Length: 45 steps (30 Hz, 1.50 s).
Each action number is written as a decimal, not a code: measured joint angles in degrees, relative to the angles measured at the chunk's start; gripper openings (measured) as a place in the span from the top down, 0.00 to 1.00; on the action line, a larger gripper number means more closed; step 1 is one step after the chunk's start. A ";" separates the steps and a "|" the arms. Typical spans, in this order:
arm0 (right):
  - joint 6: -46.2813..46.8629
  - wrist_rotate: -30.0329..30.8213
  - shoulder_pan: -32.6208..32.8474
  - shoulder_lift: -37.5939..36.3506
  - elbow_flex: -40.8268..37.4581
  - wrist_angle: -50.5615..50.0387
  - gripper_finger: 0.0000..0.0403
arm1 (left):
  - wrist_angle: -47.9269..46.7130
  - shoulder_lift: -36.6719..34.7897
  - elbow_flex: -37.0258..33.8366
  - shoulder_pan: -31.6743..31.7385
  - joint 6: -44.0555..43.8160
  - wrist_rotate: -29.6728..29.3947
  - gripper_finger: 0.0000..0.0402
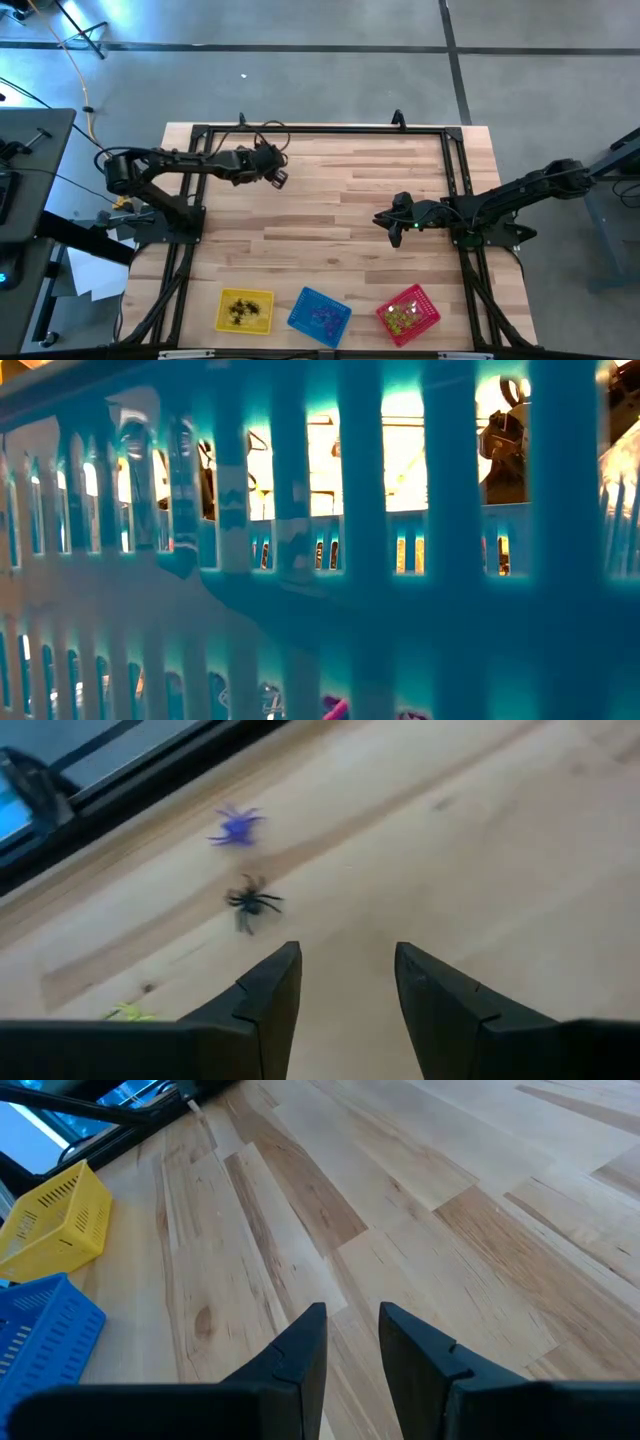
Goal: Sort Halloween decoration
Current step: Put the black spider toy into the yellow bin
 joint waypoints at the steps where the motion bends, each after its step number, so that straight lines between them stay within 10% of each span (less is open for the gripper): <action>1: 0.01 -0.01 0.00 0.00 0.00 0.02 0.77 | 0.02 0.00 0.00 0.84 -0.31 0.01 0.62; 34: 0.00 0.00 0.00 0.00 0.02 0.02 0.77 | 8.97 11.54 0.11 18.20 4.84 11.72 0.59; 45: 0.00 0.00 0.00 0.00 0.04 0.04 0.77 | 8.67 11.45 0.22 21.74 3.33 19.78 0.78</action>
